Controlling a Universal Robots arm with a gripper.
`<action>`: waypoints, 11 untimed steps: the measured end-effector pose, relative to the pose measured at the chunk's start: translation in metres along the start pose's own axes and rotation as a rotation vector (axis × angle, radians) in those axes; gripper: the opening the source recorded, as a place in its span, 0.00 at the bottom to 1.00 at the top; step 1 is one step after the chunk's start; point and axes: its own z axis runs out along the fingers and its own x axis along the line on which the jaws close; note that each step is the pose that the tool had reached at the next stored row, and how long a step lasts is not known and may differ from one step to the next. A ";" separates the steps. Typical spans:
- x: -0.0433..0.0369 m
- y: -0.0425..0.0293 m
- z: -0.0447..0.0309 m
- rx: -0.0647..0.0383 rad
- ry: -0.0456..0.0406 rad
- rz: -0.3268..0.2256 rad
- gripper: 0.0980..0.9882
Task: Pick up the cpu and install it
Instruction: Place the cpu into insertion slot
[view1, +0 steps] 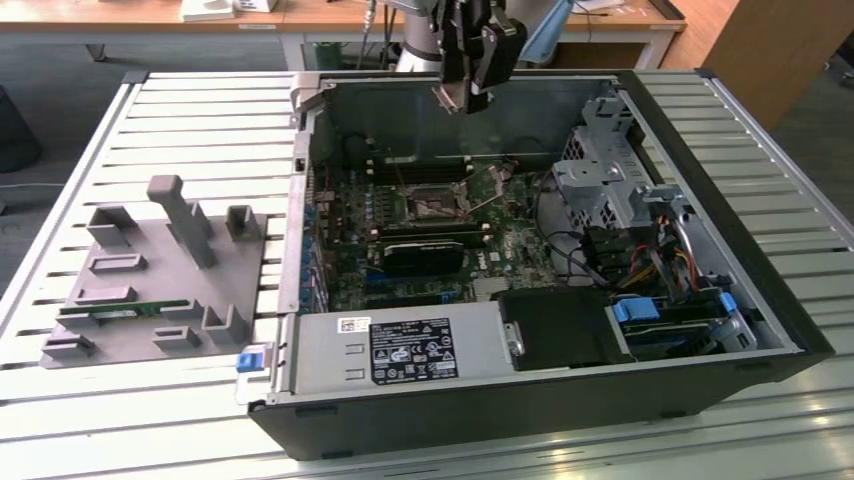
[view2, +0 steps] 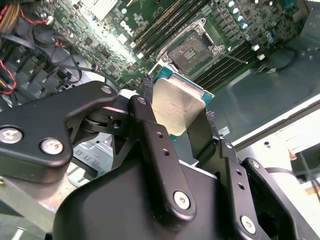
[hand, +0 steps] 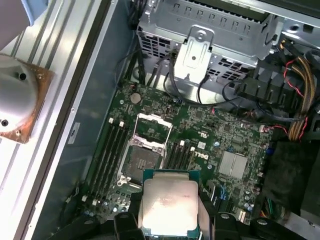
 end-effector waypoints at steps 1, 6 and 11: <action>0.0000 0.0000 0.0002 0.000 -0.0010 0.012 0.48; 0.0003 -0.0004 0.0010 -0.001 -0.0052 0.061 0.48; 0.0014 -0.0037 0.0016 -0.002 -0.0075 0.085 0.48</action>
